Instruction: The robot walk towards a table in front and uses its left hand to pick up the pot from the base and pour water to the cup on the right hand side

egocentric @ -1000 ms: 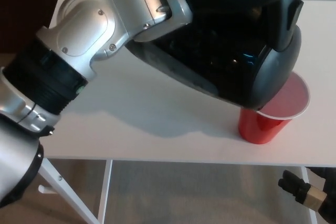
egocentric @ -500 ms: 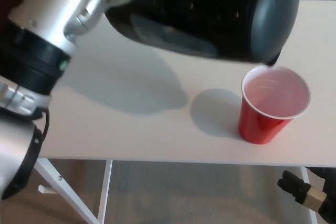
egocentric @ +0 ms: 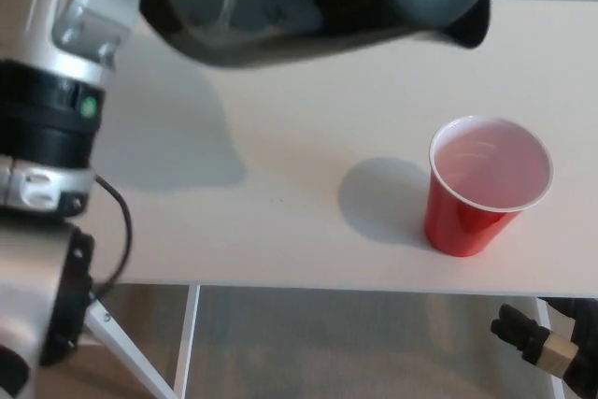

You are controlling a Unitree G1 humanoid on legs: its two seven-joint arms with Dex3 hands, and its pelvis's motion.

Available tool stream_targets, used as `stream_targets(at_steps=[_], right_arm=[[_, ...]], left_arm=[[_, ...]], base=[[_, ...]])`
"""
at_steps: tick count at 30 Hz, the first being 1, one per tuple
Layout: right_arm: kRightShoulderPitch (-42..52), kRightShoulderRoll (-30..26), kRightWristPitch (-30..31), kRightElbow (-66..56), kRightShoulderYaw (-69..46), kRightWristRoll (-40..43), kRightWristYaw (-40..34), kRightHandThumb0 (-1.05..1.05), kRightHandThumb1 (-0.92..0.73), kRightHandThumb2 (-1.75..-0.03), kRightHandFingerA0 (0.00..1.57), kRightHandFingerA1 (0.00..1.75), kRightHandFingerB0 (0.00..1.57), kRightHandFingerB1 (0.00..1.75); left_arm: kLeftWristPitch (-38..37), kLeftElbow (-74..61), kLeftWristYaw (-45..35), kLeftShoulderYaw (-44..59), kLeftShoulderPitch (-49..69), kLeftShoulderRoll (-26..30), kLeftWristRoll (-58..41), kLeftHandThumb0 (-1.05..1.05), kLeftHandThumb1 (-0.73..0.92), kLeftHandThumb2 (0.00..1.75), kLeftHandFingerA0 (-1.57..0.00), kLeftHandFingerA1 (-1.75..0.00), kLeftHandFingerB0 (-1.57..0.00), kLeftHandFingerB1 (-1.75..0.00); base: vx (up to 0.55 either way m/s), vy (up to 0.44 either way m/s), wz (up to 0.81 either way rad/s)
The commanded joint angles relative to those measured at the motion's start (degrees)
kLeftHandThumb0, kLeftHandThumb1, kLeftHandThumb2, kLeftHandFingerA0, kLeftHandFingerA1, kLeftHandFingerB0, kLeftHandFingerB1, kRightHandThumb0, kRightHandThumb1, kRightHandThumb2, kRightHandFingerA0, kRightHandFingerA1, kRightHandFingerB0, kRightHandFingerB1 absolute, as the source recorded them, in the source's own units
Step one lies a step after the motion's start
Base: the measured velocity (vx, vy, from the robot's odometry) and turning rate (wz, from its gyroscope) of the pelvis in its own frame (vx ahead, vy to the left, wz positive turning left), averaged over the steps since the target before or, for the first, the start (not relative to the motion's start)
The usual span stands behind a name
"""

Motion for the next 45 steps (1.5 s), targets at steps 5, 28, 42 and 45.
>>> stream_targets(at_steps=[5,28,42,45], right_arm=[[1.1,-0.3,-1.4,0.9,-0.1,-0.3,-0.1,-0.23,-0.42,-0.88,0.43,0.63,0.13,0.49],[0.6,-0.6,-0.5,-0.7,1.1,-1.6,-1.2,-0.29,-0.58,-0.57,0.52,0.48,0.27,0.34],[-0.1,-1.3,-0.3,-0.7,1.4,-1.8,-0.9,-0.31,-0.59,-0.57,0.53,0.47,0.27,0.34],[-0.4,-1.5,-0.7,-0.3,1.3,-1.8,-0.5,-0.32,-0.58,-0.57,0.51,0.46,0.27,0.34]], left_arm=[[28.8,-9.8,-14.5,19.3,18.7,-13.8,-29.8,-0.09,0.67,0.55,-0.79,-1.75,-0.58,-1.75],[32.0,-11.6,-18.1,18.3,31.3,-22.0,-32.1,-0.07,0.69,0.55,-0.72,-1.75,-0.41,-1.73],[35.6,-11.5,-22.9,16.4,29.8,-16.3,-39.9,-0.45,0.50,0.66,-0.06,-0.21,-0.09,-0.27],[36.1,-11.2,-27.8,14.5,28.8,-11.1,-40.6,-0.60,0.42,0.68,0.00,0.00,0.00,0.00]], base=[[0.00,0.000,0.00],[0.00,0.000,0.00],[0.00,0.000,0.00],[0.00,0.000,0.00]])
